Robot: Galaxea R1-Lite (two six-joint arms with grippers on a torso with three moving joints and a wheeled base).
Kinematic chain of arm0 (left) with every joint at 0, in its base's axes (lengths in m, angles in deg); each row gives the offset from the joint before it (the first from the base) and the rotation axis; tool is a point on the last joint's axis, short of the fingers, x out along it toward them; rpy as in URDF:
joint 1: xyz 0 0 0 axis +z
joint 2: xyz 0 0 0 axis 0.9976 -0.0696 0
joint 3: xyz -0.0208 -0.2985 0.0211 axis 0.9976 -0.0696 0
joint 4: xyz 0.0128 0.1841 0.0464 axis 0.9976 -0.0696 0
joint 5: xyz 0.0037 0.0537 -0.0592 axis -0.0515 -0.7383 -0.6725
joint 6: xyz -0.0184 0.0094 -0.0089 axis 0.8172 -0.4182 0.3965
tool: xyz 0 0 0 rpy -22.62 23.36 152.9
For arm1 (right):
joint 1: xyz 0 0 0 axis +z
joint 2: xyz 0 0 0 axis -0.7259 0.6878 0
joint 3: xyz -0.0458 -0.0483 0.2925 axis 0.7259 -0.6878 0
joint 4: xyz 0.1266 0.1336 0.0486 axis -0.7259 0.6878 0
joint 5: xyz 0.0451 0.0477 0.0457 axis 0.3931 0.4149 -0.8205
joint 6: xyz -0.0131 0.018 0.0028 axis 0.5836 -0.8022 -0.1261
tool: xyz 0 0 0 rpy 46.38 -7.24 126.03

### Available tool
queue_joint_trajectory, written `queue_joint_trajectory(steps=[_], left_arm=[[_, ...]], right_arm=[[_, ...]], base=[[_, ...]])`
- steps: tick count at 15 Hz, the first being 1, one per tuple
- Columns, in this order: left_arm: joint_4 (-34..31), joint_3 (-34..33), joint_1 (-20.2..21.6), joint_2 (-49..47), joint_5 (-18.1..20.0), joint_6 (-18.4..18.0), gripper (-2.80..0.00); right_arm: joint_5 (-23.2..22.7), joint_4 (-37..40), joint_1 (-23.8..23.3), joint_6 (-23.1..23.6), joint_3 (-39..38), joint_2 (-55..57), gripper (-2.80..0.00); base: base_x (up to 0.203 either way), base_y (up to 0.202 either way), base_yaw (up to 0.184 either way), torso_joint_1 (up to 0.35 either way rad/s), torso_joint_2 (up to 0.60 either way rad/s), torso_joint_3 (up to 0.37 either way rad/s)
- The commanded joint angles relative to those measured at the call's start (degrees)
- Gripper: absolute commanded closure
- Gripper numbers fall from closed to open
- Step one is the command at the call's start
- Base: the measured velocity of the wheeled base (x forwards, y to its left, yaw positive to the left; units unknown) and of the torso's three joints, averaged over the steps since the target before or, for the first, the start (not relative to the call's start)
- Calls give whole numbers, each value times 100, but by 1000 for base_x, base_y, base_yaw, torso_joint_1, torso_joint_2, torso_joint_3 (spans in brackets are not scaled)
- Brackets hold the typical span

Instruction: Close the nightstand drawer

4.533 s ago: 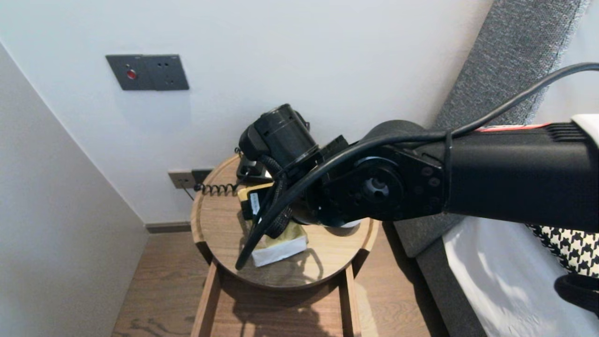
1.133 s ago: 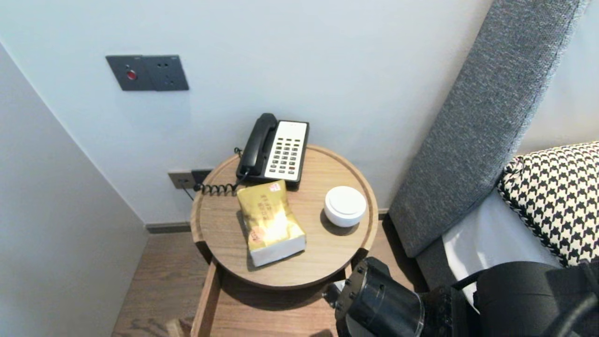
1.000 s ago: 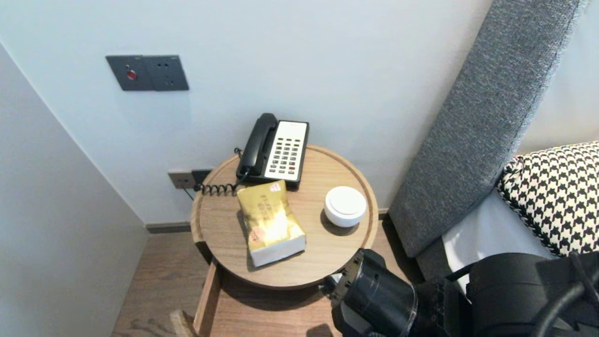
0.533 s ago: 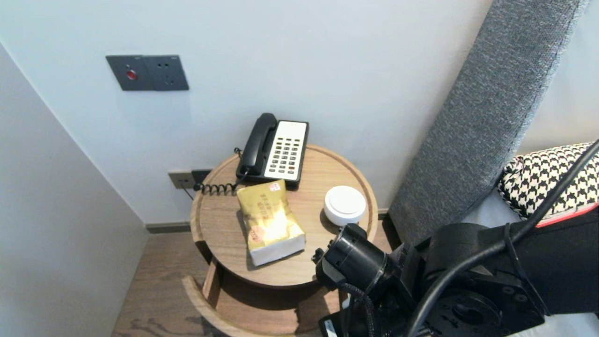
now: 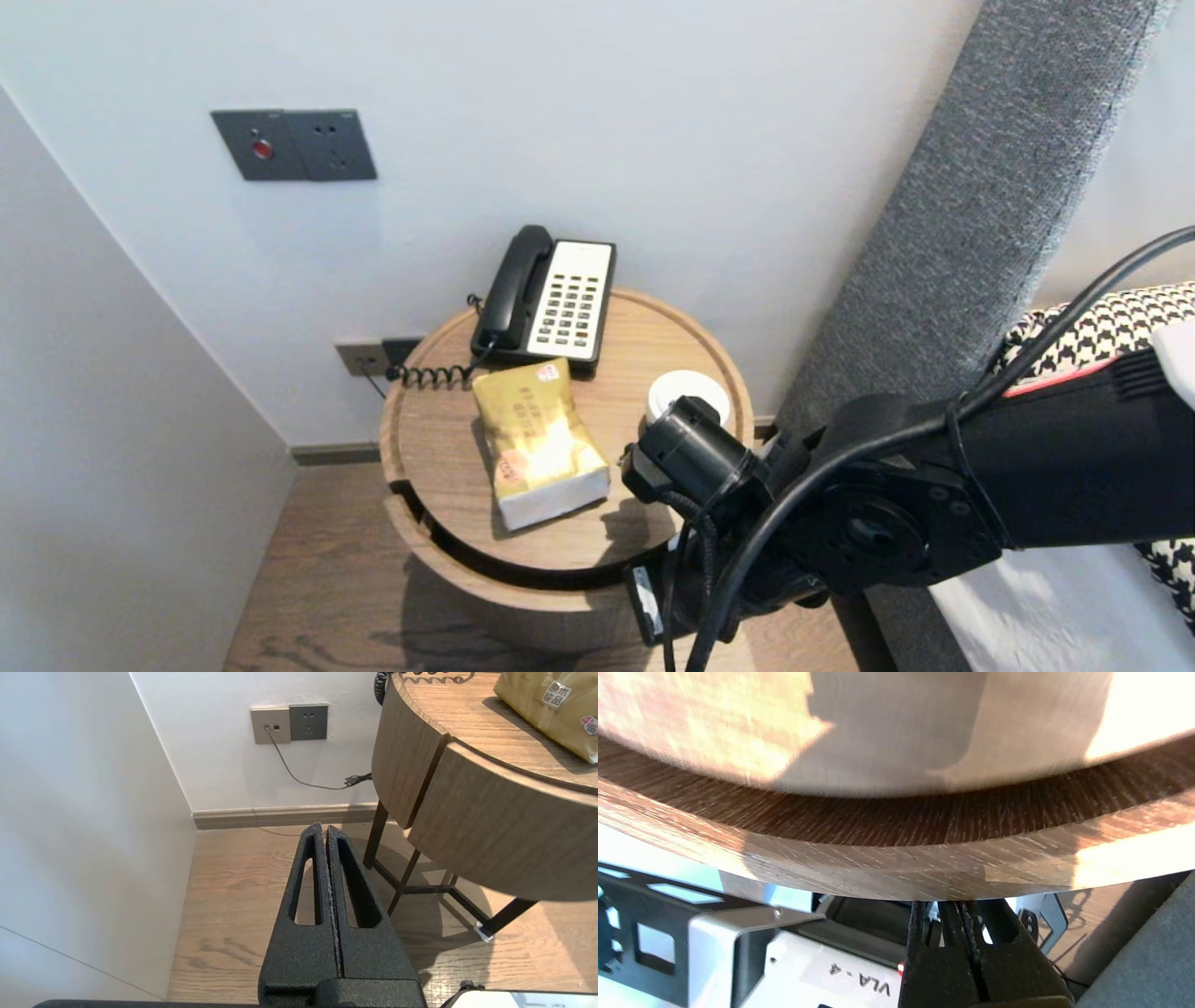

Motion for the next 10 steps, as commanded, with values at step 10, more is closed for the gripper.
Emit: queue_joint_trajectory(steps=[10], left_arm=[[5,0,2,-7,-2,-1,0]], right_arm=[[12,29,-236,78,198,80,0]], base=[[0,0,0,0,0,0]])
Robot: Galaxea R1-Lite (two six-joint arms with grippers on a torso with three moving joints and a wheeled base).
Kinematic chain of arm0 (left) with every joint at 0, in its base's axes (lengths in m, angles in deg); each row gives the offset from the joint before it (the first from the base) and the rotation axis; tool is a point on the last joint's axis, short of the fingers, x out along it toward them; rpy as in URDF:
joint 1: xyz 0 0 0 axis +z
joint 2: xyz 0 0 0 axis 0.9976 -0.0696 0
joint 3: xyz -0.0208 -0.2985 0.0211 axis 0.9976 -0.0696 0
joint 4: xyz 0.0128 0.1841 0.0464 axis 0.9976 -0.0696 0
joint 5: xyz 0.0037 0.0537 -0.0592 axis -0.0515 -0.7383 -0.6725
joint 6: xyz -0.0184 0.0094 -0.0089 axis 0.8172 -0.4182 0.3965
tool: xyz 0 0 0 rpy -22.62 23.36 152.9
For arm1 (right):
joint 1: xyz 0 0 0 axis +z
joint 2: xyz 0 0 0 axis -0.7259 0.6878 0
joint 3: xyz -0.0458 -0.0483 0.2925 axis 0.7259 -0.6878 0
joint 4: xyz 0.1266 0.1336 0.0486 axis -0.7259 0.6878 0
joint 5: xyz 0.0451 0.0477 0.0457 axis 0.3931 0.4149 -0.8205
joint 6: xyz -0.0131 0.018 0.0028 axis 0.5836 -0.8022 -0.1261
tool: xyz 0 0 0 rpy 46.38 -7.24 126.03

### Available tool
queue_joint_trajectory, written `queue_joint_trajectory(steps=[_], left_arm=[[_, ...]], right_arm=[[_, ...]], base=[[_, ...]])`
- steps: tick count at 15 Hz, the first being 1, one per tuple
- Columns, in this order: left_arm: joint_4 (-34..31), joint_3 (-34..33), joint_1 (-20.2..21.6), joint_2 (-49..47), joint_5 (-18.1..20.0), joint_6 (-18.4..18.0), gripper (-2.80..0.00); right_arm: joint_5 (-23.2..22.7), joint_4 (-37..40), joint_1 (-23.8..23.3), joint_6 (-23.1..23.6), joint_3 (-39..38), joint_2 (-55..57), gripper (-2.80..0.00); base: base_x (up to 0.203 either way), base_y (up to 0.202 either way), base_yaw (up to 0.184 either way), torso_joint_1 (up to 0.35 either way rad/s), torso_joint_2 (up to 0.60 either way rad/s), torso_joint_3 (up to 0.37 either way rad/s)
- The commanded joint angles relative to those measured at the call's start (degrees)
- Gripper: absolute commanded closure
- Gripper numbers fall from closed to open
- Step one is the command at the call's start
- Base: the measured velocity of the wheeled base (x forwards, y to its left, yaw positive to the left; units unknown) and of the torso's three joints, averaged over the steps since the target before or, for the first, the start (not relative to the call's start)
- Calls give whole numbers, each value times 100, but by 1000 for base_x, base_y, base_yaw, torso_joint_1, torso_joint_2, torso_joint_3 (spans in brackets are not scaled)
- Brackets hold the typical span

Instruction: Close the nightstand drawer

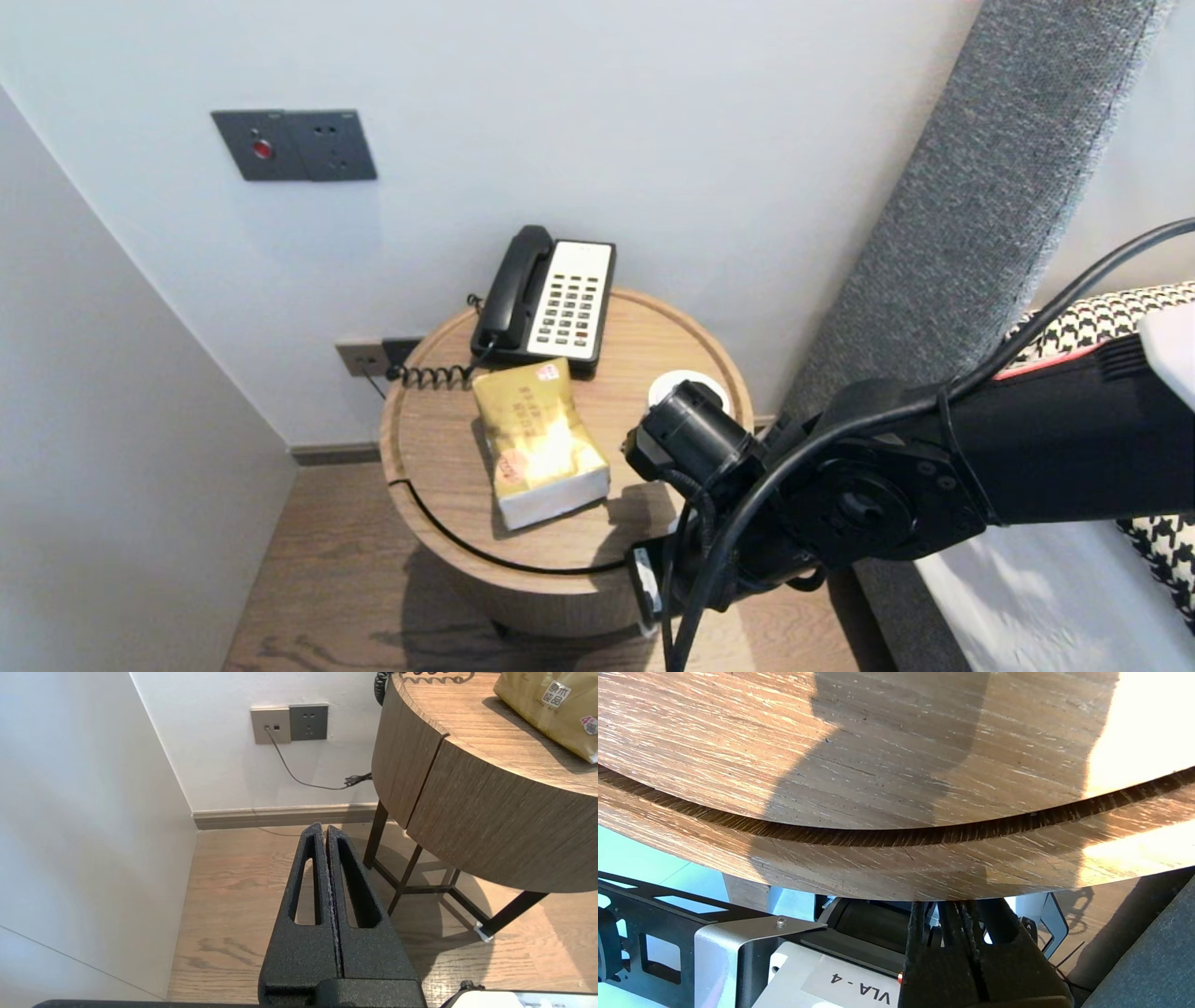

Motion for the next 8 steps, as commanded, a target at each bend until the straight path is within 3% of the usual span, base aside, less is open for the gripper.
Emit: queue_joint_trajectory(steps=[1,5,8], left_arm=[[2,0,2,-7,0,-1,0],[2,0,2,-7,0,-1,0],[2,0,2,-7,0,-1,0]], right_arm=[[91,-11,-34,-8,40,6,0],[172,11,-28,8,-288,-108,0],[178,-18,321,-29,-863,-556,0]], base=[[0,0,0,0,0,0],[0,0,0,0,0,0],[0,0,0,0,0,0]])
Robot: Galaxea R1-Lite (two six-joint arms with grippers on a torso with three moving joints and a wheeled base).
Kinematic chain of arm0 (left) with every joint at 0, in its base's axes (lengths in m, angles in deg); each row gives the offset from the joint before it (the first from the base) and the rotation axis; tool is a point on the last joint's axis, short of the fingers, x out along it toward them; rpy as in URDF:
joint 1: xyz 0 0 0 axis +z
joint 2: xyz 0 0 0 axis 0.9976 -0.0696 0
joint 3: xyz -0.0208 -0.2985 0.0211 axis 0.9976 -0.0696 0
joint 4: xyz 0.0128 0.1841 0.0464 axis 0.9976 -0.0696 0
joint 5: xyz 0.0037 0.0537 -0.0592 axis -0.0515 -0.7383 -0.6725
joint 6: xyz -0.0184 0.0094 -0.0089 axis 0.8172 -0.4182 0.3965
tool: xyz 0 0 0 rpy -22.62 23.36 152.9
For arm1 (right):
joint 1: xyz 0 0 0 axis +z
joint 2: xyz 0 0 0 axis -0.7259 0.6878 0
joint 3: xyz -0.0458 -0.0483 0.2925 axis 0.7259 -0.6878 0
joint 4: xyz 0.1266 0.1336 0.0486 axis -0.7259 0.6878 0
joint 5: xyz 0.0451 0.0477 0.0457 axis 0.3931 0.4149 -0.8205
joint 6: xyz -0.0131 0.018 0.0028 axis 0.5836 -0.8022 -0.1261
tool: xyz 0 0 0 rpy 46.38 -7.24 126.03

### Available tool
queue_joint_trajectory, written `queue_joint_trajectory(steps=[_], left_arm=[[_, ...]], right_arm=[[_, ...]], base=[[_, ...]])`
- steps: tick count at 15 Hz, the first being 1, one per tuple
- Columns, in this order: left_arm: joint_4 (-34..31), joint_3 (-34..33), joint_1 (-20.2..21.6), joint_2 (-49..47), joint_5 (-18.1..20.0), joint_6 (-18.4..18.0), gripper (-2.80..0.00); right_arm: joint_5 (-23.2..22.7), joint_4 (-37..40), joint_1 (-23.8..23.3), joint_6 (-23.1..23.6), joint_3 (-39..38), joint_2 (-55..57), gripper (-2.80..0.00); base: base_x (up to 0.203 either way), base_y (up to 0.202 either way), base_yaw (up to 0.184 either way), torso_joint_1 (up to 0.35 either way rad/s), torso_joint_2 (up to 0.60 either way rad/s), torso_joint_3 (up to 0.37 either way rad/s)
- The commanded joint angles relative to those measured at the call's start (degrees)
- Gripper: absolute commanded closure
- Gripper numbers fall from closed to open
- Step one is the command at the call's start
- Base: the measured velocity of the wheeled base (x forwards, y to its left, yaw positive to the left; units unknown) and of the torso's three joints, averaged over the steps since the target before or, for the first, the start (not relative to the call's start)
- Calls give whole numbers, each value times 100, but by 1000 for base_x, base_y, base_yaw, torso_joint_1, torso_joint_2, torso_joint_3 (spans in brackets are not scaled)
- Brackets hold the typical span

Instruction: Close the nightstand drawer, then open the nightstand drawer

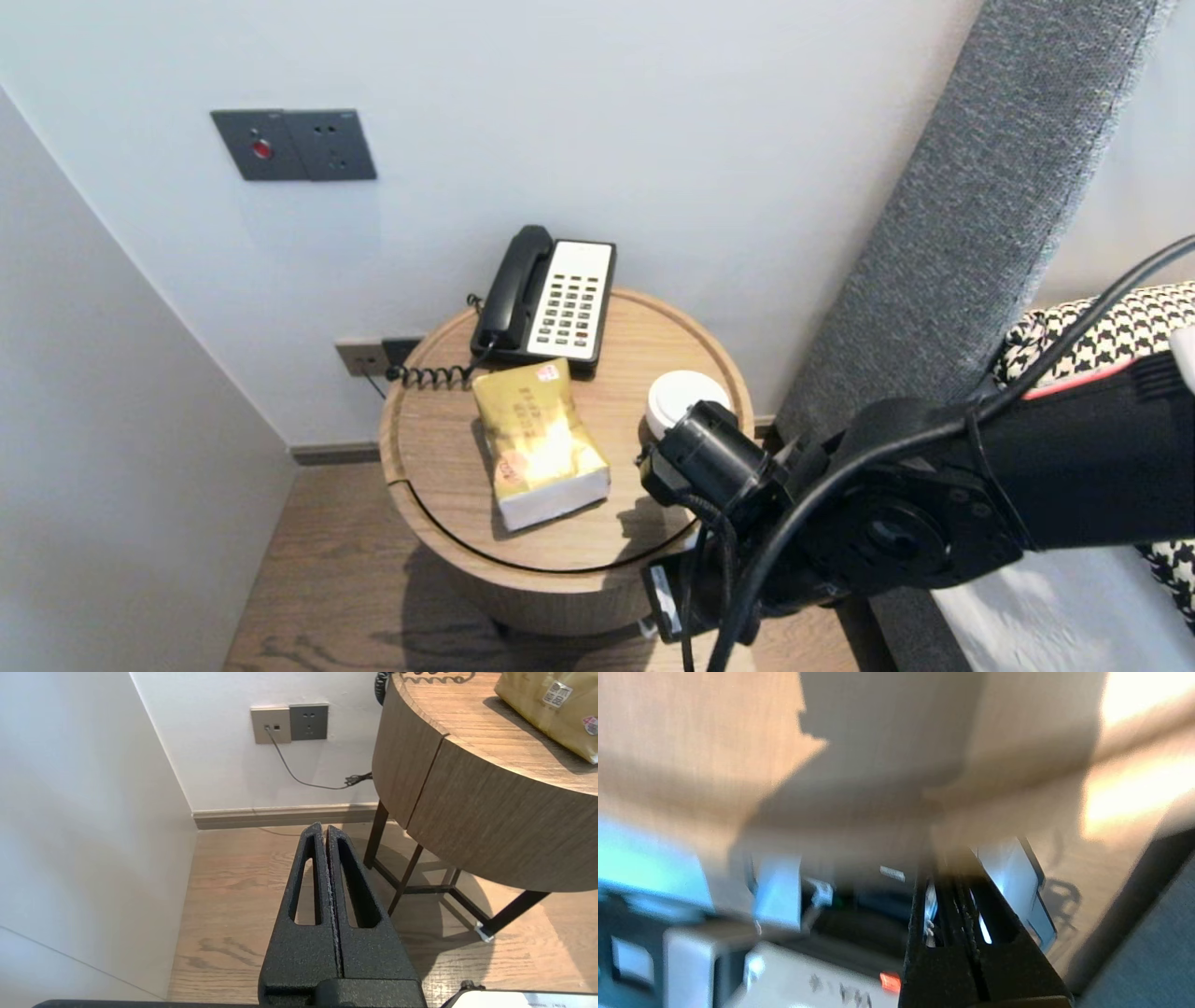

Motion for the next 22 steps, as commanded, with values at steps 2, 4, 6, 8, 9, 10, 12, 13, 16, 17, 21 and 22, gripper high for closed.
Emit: queue_joint_trajectory(steps=[2,4,6,8,9,10,12,13,16,17,21,22], left_arm=[[2,0,-1,-7,-3,-1,0],[2,0,-1,-7,-3,-1,0],[2,0,-1,-7,-3,-1,0],[2,0,-1,-7,-3,-1,0],[2,0,-1,-7,-3,-1,0],[2,0,-1,-7,-3,-1,0],[2,0,-1,-7,-3,-1,0],[2,0,-1,-7,-3,-1,0],[2,0,-1,-7,-3,-1,0],[2,0,-1,-7,-3,-1,0],[2,0,-1,-7,-3,-1,0],[2,0,-1,-7,-3,-1,0]], right_arm=[[41,25,357,-65,-702,-650,0],[109,19,374,-89,-1142,-1059,0],[387,-2,59,-86,-1657,-1433,0],[633,-99,-725,15,-2169,-1950,0],[676,-140,-1191,162,-2359,-2209,0],[700,-163,-1659,365,-2503,-2470,0],[726,-189,-2589,845,-2733,-3093,0],[736,-195,-2961,1070,-2827,-3454,0],[937,-206,-3649,1431,-3108,-4344,0],[1080,-207,-3712,1458,-3233,-4664,0],[1334,-287,-3829,1519,-3947,-5925,0],[1309,-495,-3991,1619,-4336,-6253,0]], base=[[0,0,0,0,0,0],[0,0,0,0,0,0],[0,0,0,0,0,0],[0,0,0,0,0,0],[0,0,0,0,0,0],[0,0,0,0,0,0],[0,0,0,0,0,0],[0,0,0,0,0,0],[0,0,0,0,0,0],[0,0,0,0,0,0],[0,0,0,0,0,0],[0,0,0,0,0,0]])
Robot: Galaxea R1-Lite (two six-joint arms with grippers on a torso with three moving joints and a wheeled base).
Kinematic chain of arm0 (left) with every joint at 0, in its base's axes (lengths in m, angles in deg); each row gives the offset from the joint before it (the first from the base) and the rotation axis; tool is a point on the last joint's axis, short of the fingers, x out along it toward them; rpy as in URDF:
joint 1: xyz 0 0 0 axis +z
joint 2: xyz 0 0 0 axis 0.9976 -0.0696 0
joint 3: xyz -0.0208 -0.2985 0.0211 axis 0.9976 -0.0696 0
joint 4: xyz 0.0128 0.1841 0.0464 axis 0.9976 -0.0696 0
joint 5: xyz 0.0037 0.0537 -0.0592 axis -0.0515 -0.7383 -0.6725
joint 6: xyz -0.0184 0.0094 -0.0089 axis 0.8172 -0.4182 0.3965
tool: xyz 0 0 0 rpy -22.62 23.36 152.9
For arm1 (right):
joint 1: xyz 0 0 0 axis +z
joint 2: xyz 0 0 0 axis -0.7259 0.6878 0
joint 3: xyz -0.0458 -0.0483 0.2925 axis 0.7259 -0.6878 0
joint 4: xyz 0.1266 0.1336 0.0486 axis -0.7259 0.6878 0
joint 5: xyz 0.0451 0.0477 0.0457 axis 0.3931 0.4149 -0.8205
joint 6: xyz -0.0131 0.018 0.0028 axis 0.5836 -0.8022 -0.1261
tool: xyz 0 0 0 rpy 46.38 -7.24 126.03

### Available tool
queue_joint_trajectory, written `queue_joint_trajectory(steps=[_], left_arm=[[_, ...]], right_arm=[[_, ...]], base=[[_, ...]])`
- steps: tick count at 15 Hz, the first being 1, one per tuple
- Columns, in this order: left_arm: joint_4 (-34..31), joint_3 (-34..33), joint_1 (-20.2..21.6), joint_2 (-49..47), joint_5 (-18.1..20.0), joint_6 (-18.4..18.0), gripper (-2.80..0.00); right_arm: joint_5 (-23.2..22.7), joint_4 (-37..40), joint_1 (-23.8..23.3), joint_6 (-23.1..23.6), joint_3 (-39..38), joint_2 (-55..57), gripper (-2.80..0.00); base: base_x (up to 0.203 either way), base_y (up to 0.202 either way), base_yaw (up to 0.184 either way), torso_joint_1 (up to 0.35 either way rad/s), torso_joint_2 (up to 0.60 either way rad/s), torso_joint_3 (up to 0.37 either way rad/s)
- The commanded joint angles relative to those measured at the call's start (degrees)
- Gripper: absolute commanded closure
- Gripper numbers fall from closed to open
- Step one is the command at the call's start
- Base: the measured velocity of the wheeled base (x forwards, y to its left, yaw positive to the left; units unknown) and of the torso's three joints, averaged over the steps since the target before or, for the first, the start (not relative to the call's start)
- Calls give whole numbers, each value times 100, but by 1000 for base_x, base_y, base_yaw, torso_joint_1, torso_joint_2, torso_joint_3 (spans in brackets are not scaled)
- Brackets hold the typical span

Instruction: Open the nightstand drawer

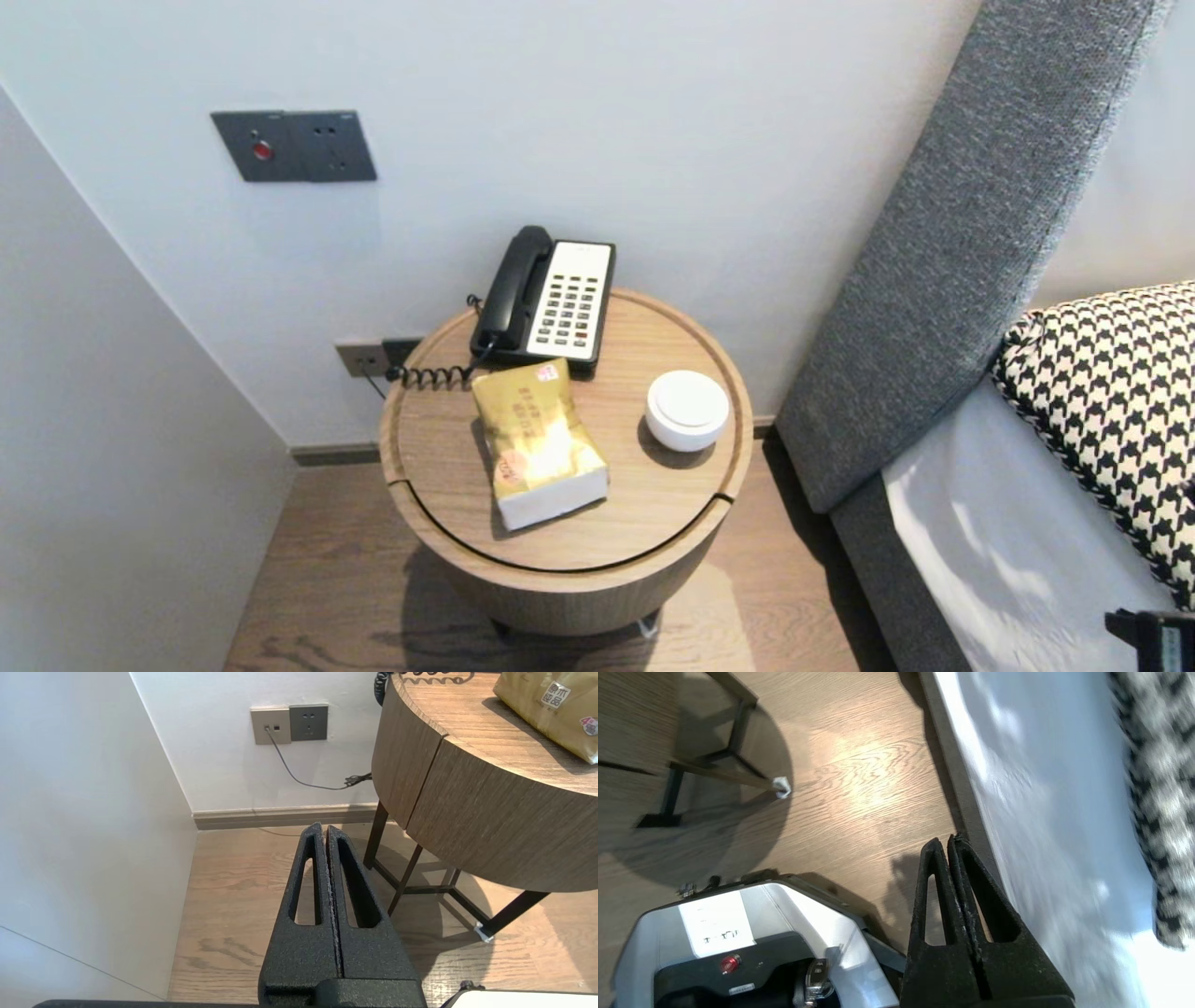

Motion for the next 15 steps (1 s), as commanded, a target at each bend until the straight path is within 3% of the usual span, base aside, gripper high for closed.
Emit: queue_joint_trajectory(steps=[1,4,6,9,15], left_arm=[[4,0,1,-7,-1,-2,0],[4,0,1,-7,-1,-2,0],[4,0,1,-7,-1,-2,0],[4,0,1,-7,-1,-2,0],[4,0,1,-7,-1,-2,0]], right_arm=[[-102,-442,-353,205,-896,-1166,0],[-754,-1572,-944,944,-2281,-2349,0],[-1161,-1895,-1267,1303,-2791,-3059,0],[-1419,-2029,-1421,1482,-3016,-3840,0],[-1463,-2173,-1373,1578,-3081,-4966,0]], base=[[0,0,0,0,0,0],[0,0,0,0,0,0],[0,0,0,0,0,0],[0,0,0,0,0,0],[0,0,0,0,0,0]])
